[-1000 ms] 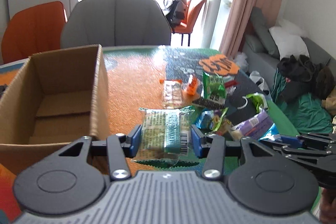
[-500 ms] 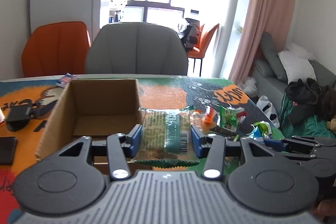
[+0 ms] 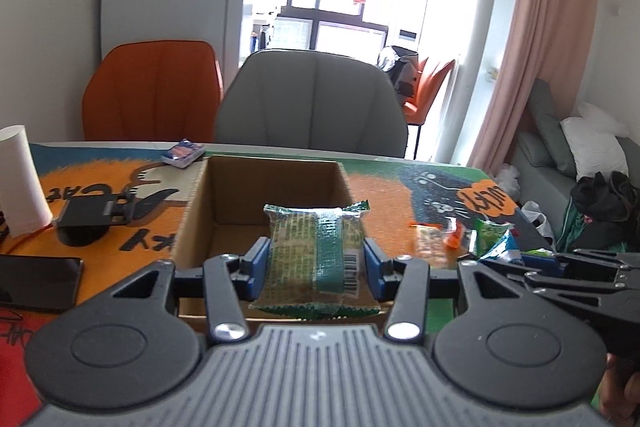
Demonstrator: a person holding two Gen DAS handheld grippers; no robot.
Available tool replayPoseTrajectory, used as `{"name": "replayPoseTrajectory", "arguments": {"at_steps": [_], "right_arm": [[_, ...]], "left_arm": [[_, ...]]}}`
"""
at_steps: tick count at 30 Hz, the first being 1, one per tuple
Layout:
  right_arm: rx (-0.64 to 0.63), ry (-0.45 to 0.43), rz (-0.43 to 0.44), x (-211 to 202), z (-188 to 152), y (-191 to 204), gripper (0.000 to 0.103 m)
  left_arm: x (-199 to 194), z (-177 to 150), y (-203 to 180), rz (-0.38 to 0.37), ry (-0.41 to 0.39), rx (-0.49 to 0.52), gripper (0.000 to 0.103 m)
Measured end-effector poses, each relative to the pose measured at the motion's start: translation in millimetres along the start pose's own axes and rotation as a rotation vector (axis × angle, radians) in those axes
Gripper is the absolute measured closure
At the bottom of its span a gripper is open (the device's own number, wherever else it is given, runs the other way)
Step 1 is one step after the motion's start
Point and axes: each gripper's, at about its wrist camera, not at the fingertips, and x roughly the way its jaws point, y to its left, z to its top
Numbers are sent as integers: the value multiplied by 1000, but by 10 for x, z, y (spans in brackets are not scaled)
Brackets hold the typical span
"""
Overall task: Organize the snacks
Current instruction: 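Carry both snacks over the cardboard box and open both grippers to drop them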
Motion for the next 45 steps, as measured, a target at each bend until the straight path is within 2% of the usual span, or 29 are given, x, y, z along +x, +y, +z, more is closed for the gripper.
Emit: {"name": "replayPoseTrajectory", "arguments": {"at_steps": [10, 19, 26, 35, 37, 38, 41, 44, 45], "right_arm": [[-26, -12, 16, 154, 162, 237, 77], [-26, -13, 27, 326, 300, 415, 77], [-34, -11, 54, 415, 381, 588, 77], [32, 8, 115, 561, 453, 599, 76], [60, 13, 141, 596, 484, 590, 71], [73, 18, 150, 621, 500, 594, 64], [94, 16, 141, 626, 513, 562, 60], [115, 21, 145, 587, 486, 494, 44], [118, 18, 138, 565, 477, 472, 43]], "left_arm": [[95, -1, 275, 14, 23, -29, 55], [196, -9, 518, -4, 34, -87, 55], [140, 62, 621, -16, -10, -120, 52], [64, -29, 787, 18, 10, -155, 45], [49, -41, 816, 24, 12, -160, 41], [39, -45, 820, 27, 13, -161, 40], [10, -52, 807, 36, 13, -158, 32], [10, -51, 790, 42, 17, -161, 27], [18, -49, 783, 45, 19, -163, 26]]}}
